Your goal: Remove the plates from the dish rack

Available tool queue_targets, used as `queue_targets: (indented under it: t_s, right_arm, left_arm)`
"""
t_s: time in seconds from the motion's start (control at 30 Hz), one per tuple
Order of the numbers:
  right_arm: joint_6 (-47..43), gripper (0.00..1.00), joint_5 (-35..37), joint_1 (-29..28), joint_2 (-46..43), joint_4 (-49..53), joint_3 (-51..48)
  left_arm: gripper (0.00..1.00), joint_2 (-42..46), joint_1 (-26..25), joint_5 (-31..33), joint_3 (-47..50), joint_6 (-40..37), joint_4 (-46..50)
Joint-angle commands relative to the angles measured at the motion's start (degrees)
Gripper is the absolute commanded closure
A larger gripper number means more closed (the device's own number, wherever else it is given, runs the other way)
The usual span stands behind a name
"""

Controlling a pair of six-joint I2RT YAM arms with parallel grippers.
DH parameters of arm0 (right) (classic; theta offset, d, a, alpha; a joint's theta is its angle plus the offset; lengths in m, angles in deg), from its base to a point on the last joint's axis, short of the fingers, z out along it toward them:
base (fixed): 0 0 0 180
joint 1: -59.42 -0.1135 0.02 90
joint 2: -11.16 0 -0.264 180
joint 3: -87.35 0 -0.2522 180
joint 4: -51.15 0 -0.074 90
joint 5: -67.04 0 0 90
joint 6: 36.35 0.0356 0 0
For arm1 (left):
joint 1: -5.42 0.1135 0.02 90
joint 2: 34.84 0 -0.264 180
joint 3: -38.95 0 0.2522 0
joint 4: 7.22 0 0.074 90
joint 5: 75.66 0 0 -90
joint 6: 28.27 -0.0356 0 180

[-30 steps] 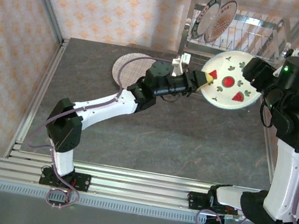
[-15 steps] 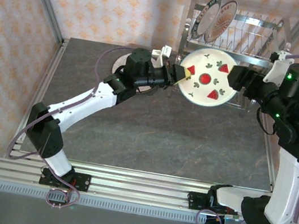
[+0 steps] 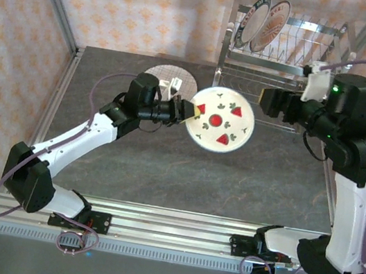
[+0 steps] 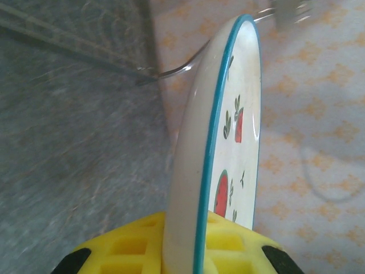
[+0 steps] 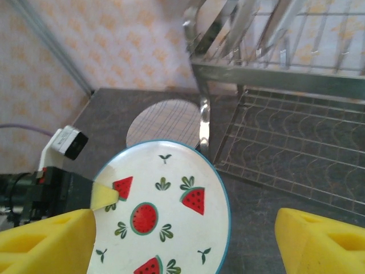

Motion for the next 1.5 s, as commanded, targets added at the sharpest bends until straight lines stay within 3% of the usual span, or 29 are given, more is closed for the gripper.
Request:
queue_targets:
  t_s: [0.0, 0.47, 0.87, 1.47]
  right_arm:
    - [-2.5, 0.19, 5.0, -4.8, 1.9, 1.8, 0.7]
    - [-5.2, 0.19, 4.1, -13.0, 0.9, -2.2, -7.5]
    - [-6.6, 0.19, -1.8, -13.5, -0.3, -3.1, -12.0]
    - [-6.5, 0.19, -2.2, -14.0, -0.3, -3.9, -13.3]
  left_arm:
    - [1.0, 3.9, 1.0, -2.6, 3.5, -1.8, -4.1]
    - [1.0, 4.5, 3.6, 2.5, 21.4, -4.5, -12.5]
    - [1.0, -0.8, 5.6, 4.3, 28.0, -4.4, -22.2]
    - [1.0, -5.3, 6.1, 6.0, 33.0, -4.9, -27.8]
